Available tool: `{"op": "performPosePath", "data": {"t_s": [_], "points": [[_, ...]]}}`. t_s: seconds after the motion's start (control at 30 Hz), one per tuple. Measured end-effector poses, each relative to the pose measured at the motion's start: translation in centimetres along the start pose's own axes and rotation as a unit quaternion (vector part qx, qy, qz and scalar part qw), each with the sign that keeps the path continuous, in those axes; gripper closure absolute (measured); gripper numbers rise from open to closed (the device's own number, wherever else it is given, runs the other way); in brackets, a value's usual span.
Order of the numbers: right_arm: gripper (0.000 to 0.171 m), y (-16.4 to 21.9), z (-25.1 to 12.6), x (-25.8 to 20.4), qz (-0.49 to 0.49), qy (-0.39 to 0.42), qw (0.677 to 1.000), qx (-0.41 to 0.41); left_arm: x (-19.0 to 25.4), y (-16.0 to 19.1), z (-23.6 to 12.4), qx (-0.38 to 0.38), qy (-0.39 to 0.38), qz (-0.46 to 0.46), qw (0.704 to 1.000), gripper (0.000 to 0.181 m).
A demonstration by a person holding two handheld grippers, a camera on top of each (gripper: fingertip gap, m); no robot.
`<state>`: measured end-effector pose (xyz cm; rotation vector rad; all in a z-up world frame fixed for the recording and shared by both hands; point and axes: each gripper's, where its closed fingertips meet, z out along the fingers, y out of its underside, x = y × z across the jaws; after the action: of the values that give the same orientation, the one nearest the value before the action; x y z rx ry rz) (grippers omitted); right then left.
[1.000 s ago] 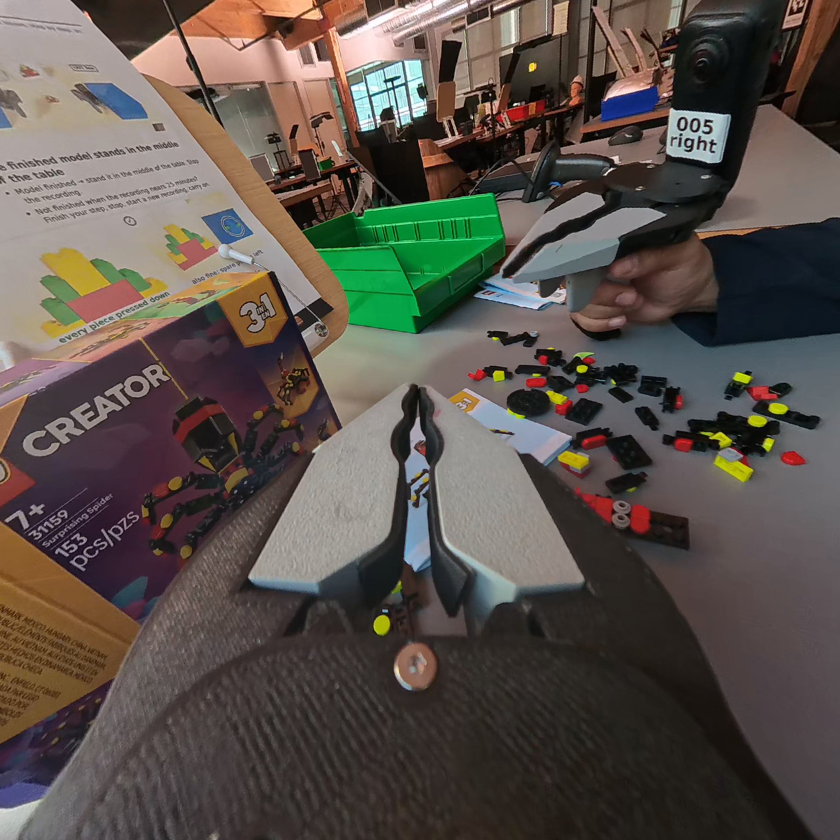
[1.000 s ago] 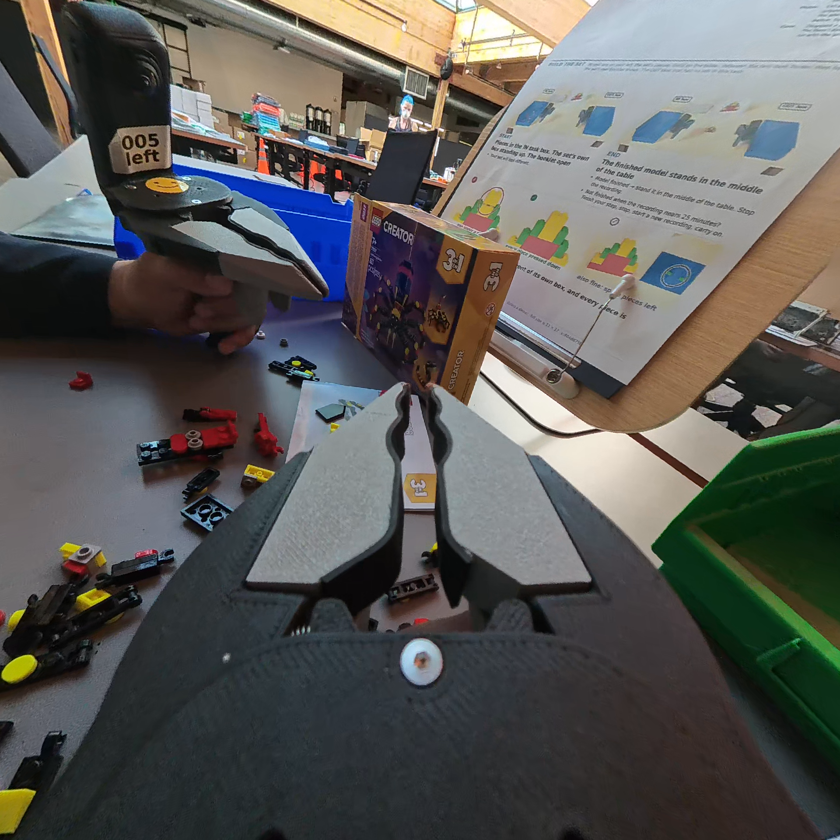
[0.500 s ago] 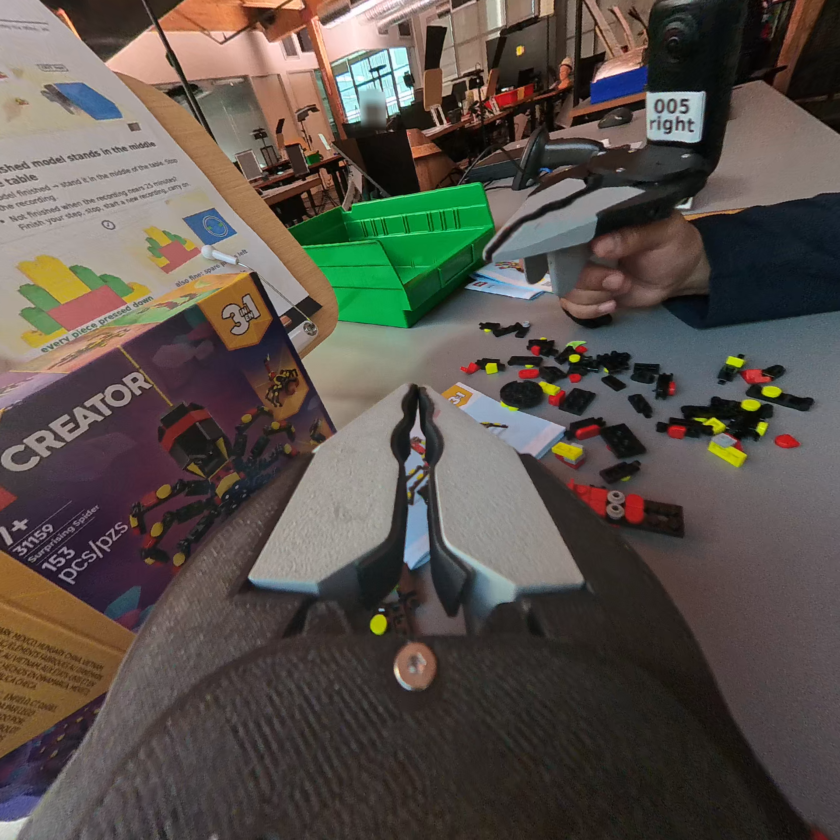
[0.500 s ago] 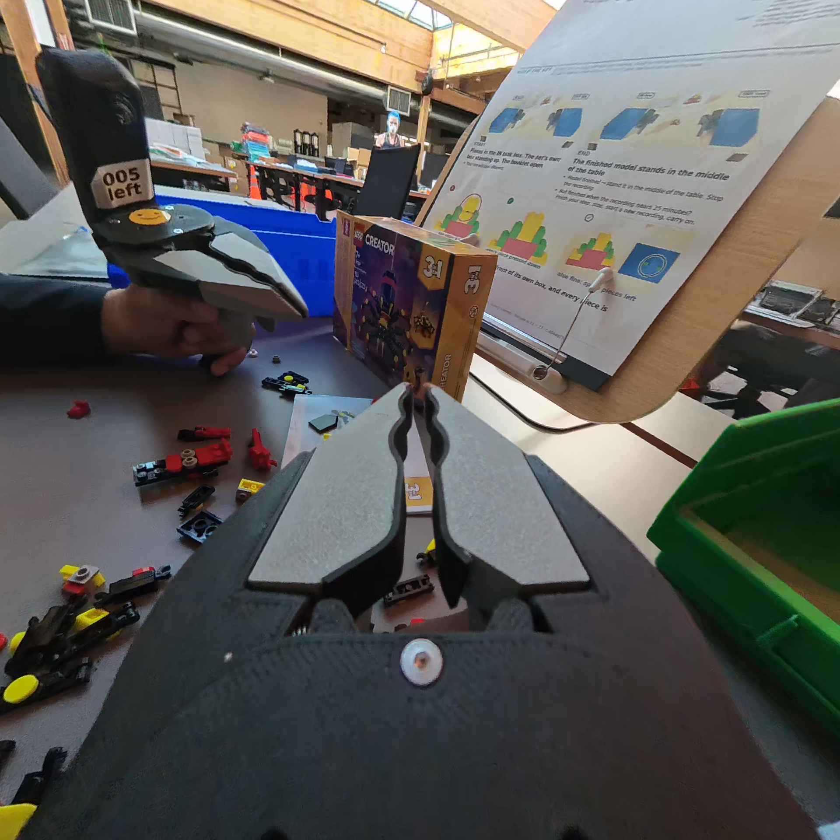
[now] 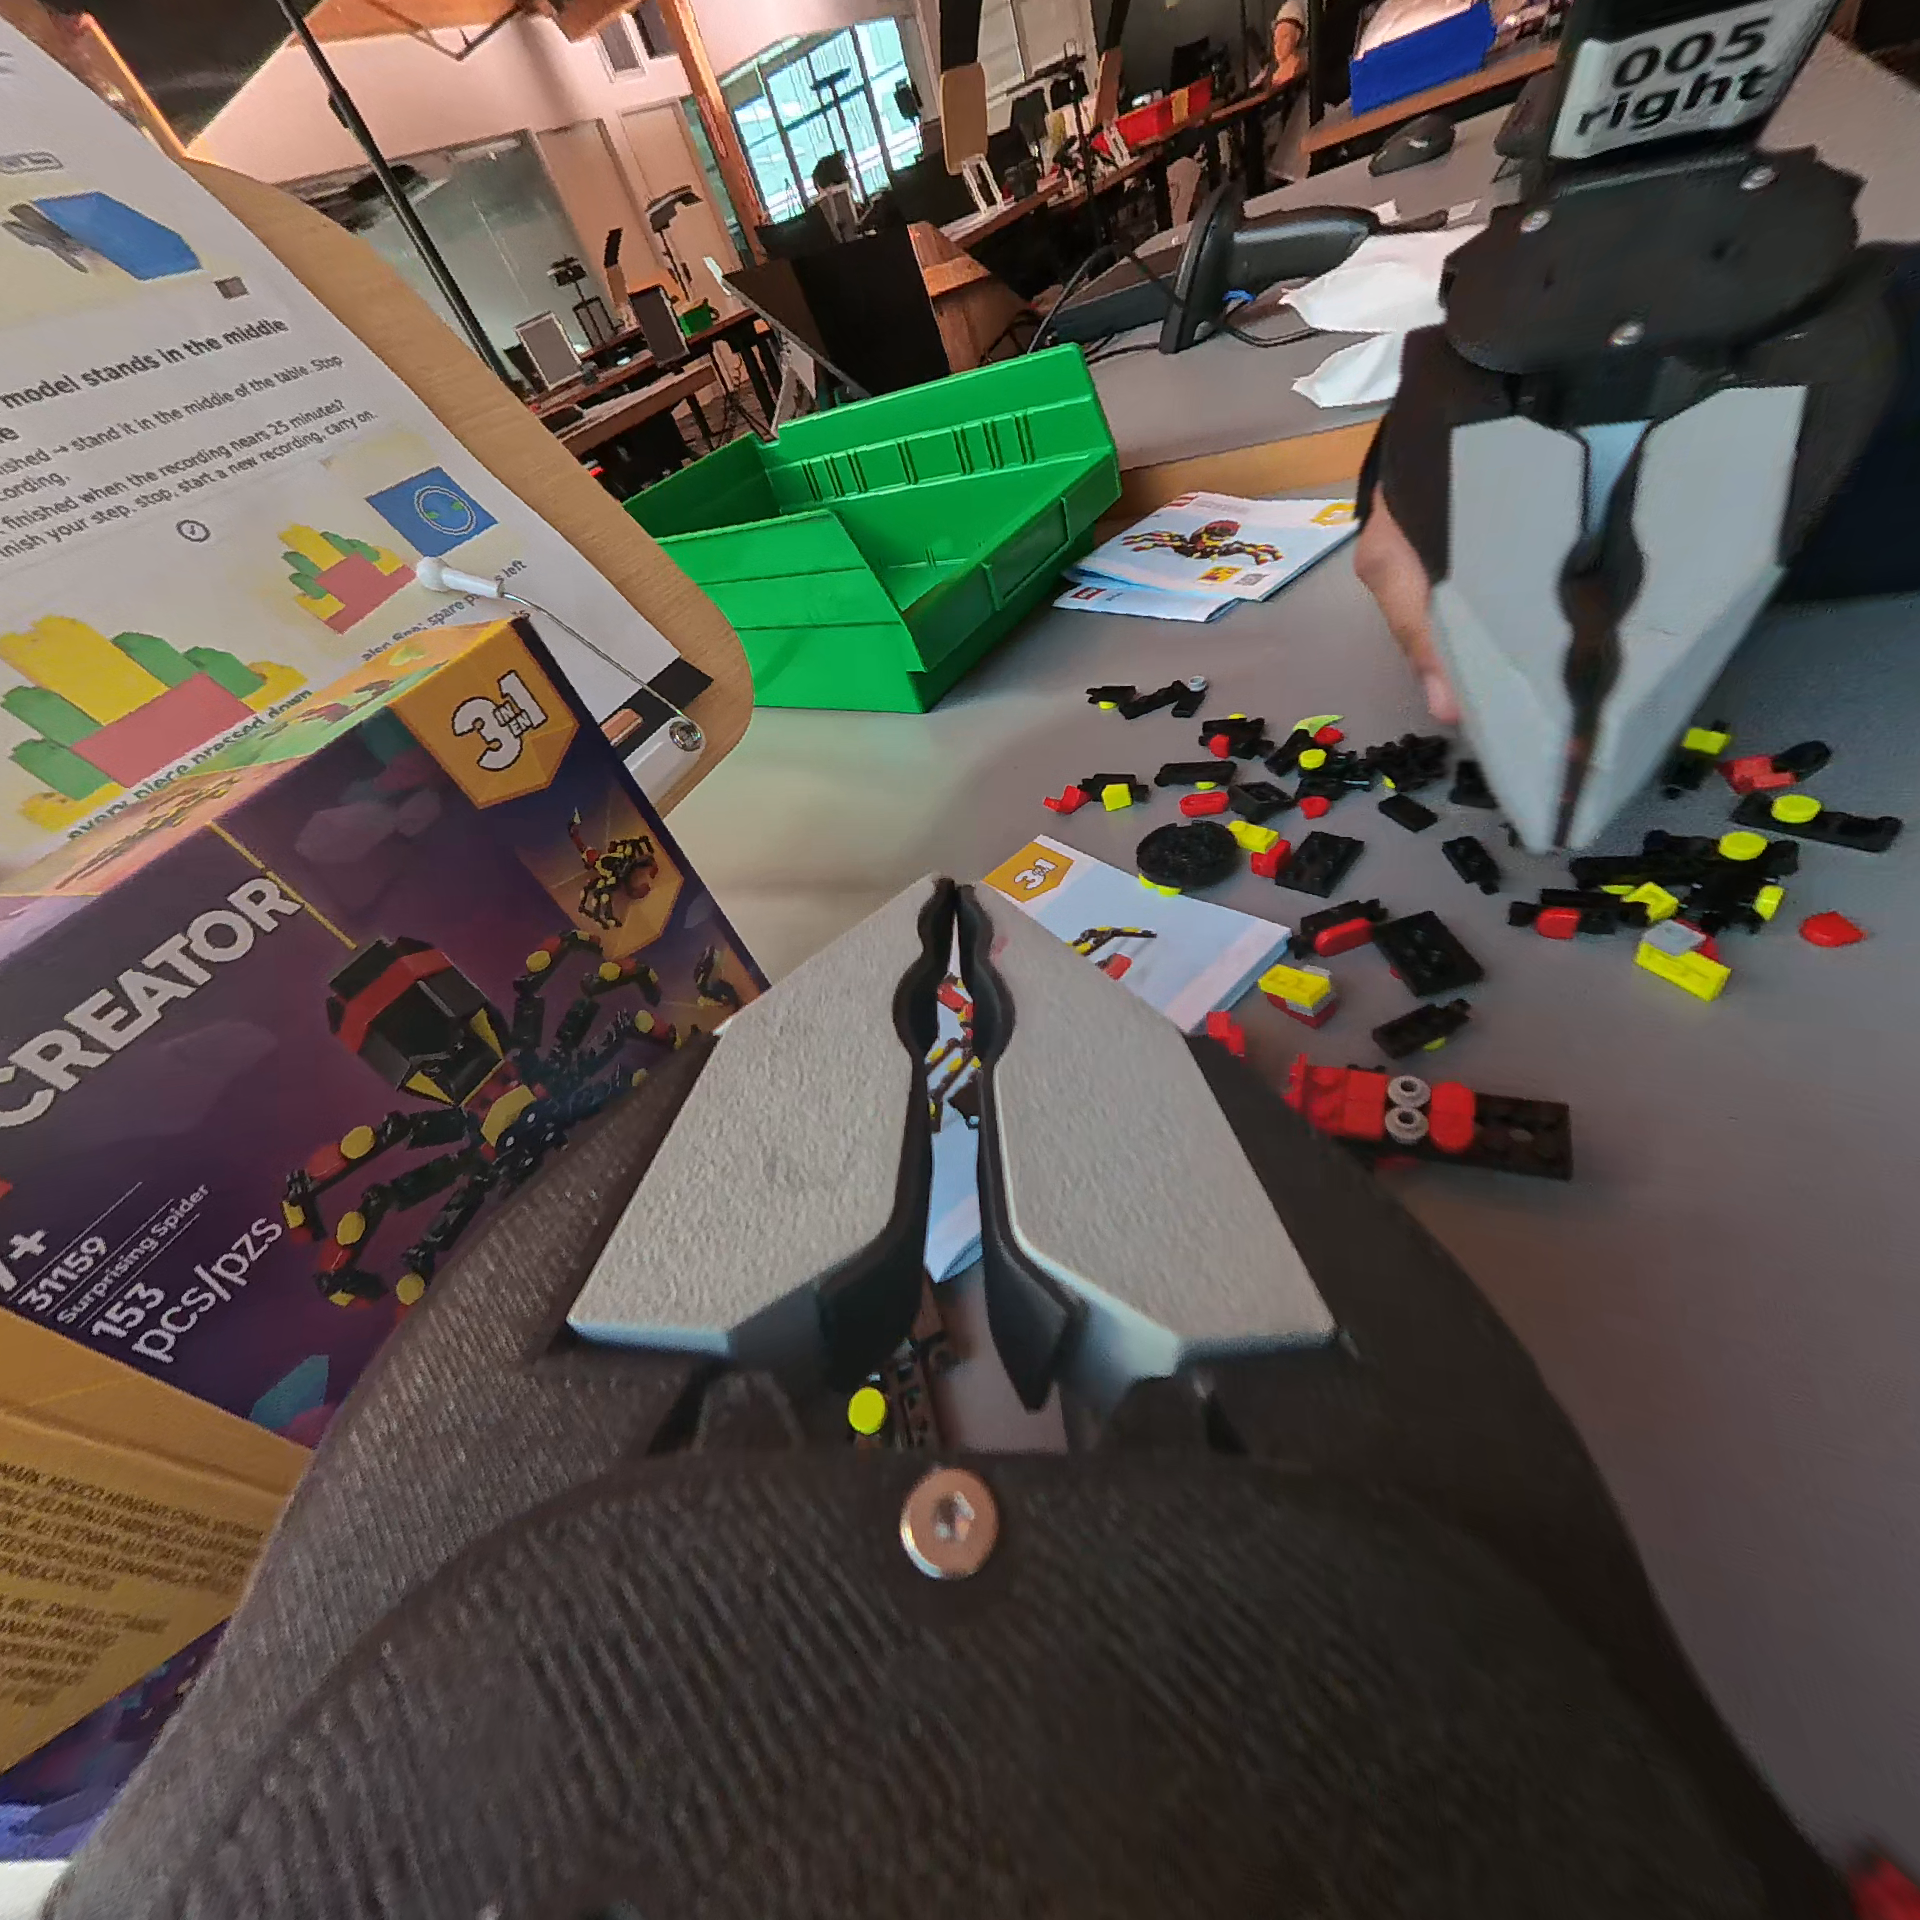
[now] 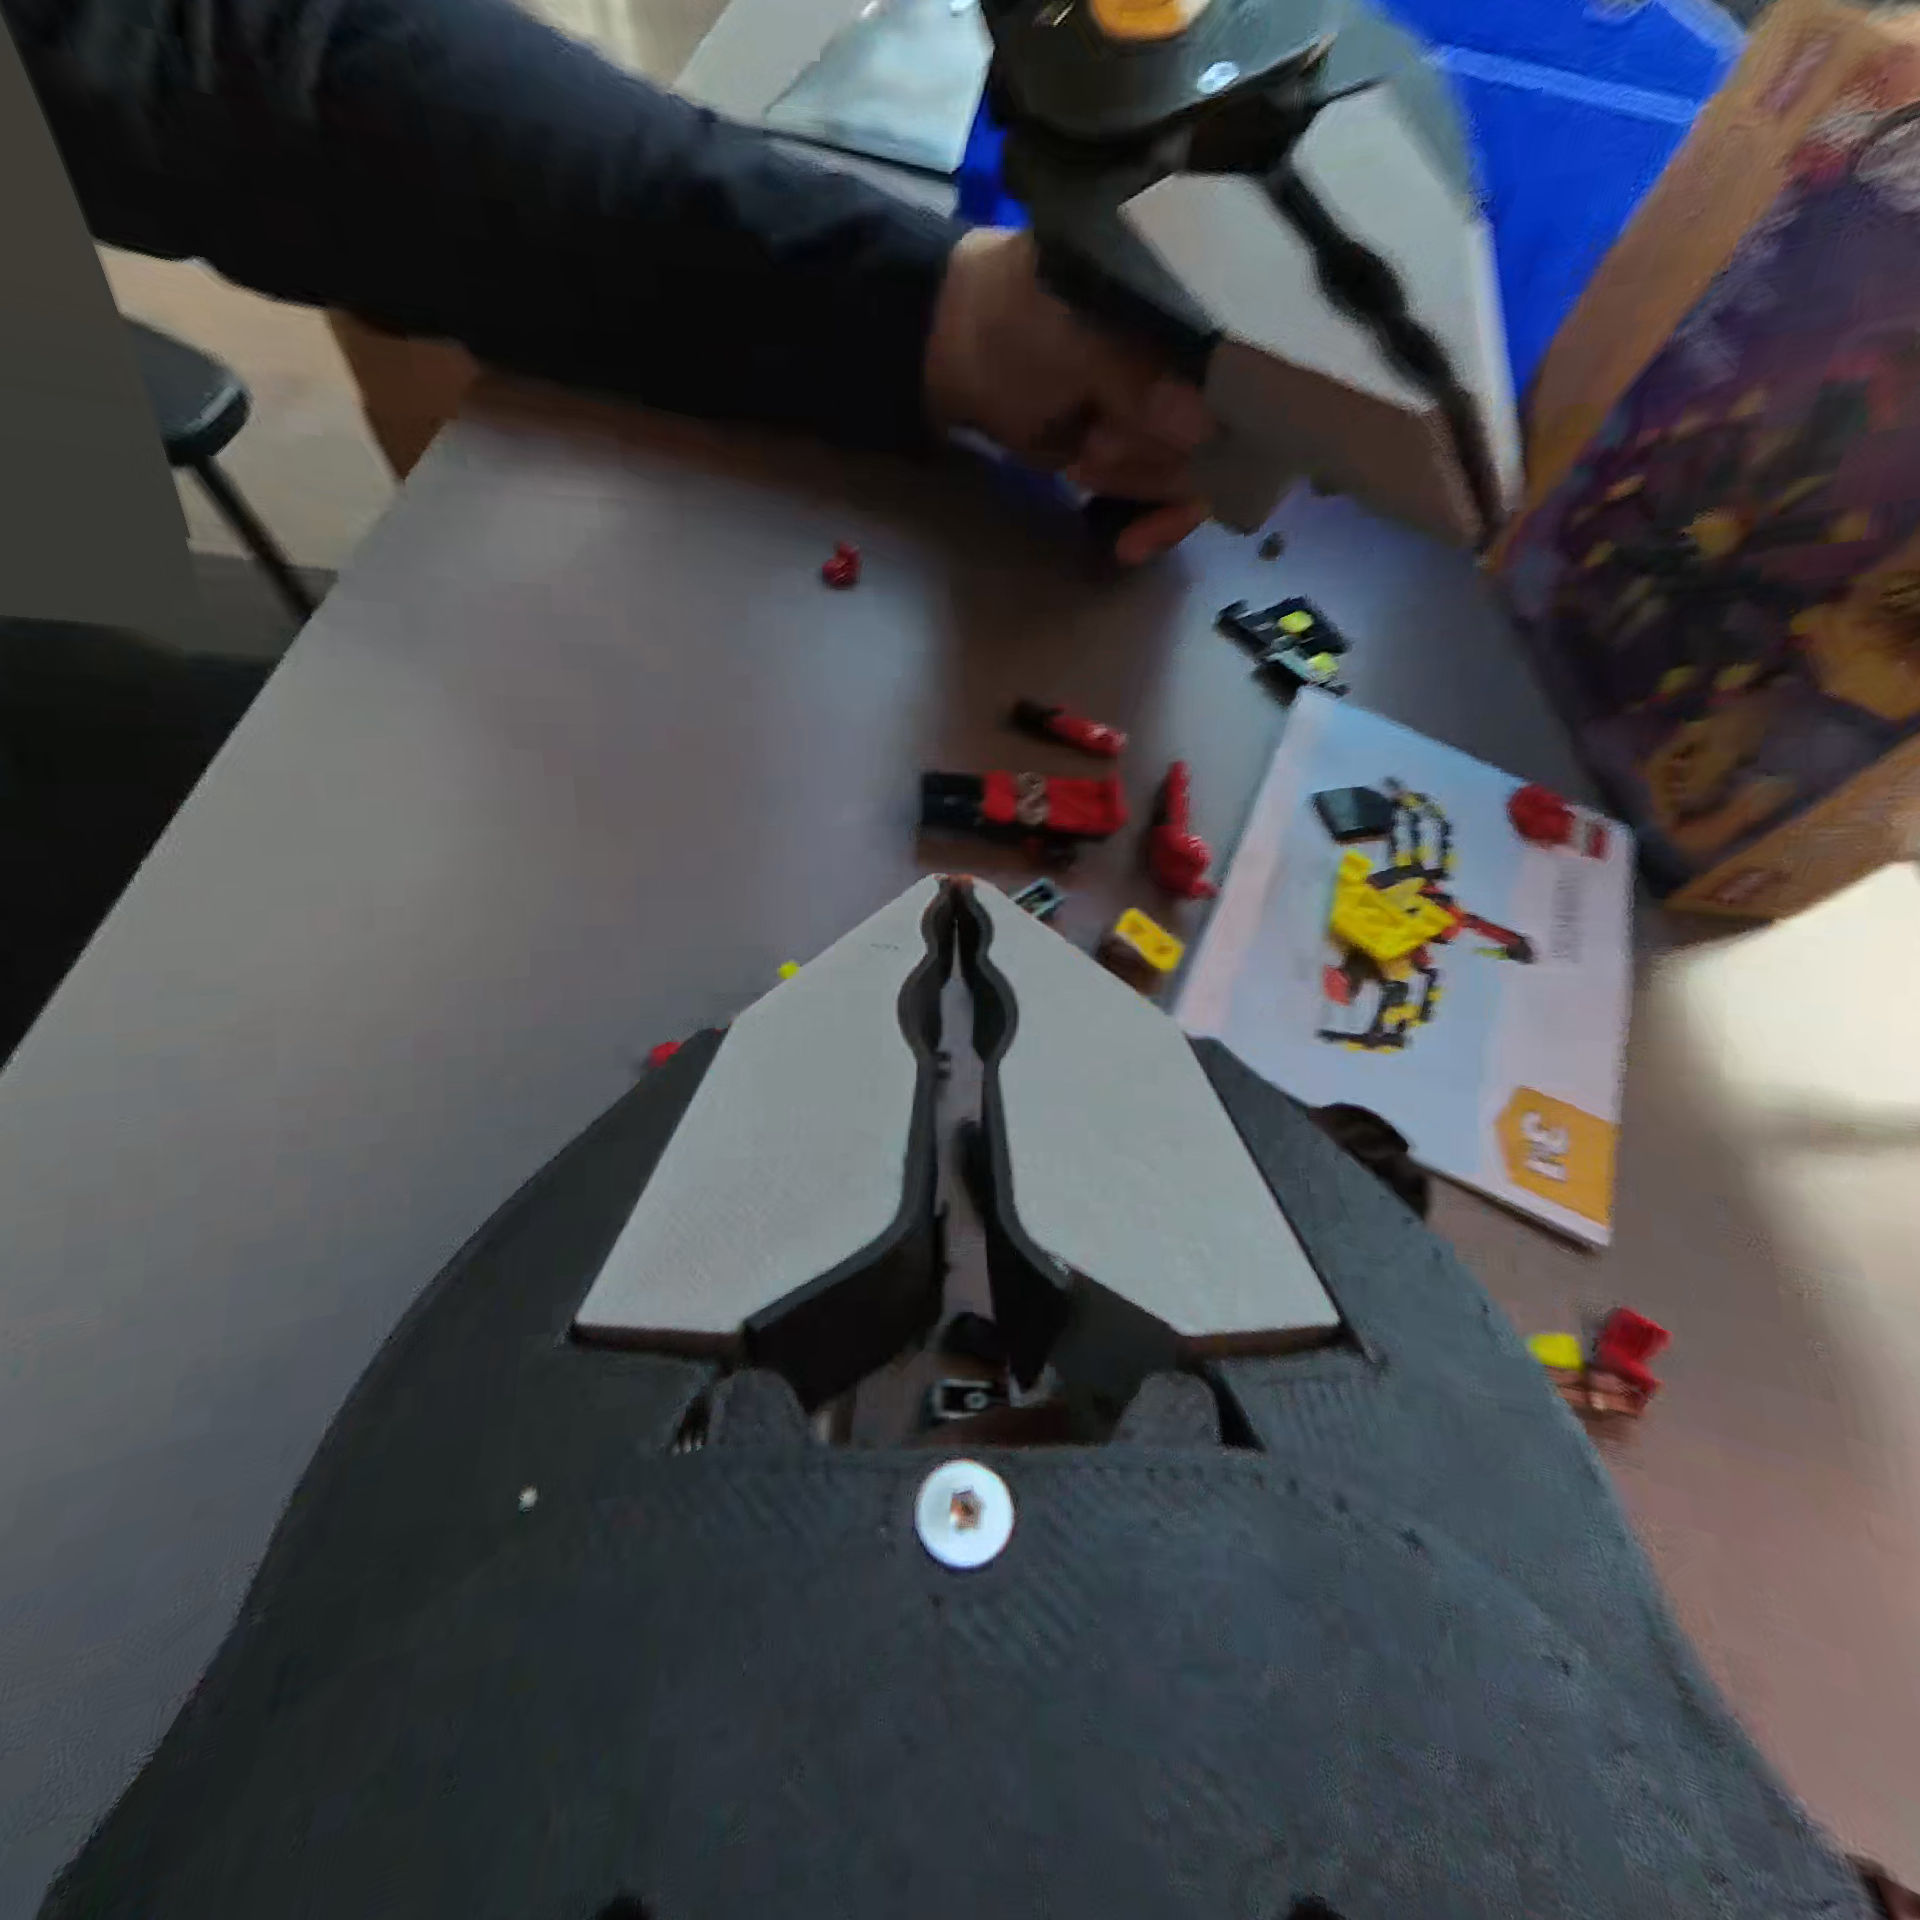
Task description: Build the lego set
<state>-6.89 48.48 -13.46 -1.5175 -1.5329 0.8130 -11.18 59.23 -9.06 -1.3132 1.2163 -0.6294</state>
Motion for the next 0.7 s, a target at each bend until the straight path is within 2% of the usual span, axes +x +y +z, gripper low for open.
{"op": "performPosePath", "data": {"t_s": [0.07, 0.3, 0.5, 0.63, 0.7], "points": [[0.171, 0.9, 0.2, -1.6, 0.005, -0.04, 0.999, -0.033, 0.1, 0.1, 0.0, -0.002, -0.001, 0.003, 1.0, 0.181], [0.162, 2.0, 0.8, -2.4, -0.016, -0.039, 0.996, -0.074, 0.3, 0.2, 0.1, -0.011, -0.003, 0.014, 1.0, 0.181], [0.165, 2.8, 1.1, -2.9, -0.021, -0.049, 0.993, -0.101, 1.2, -0.3, -0.2, -0.018, 0.006, 0.02, 1.0, 0.181], [0.168, 2.9, 1.0, -2.6, -0.019, -0.045, 0.994, -0.1, 2.8, -0.6, 0.1, -0.02, 0.036, 0.004, 0.999, 0.181], [0.171, 2.1, 0.8, -1.7, -0.028, -0.021, 0.997, -0.075, 3.5, -0.3, 0.6, -0.035, 0.039, 0.017, 0.998, 0.181]]}}
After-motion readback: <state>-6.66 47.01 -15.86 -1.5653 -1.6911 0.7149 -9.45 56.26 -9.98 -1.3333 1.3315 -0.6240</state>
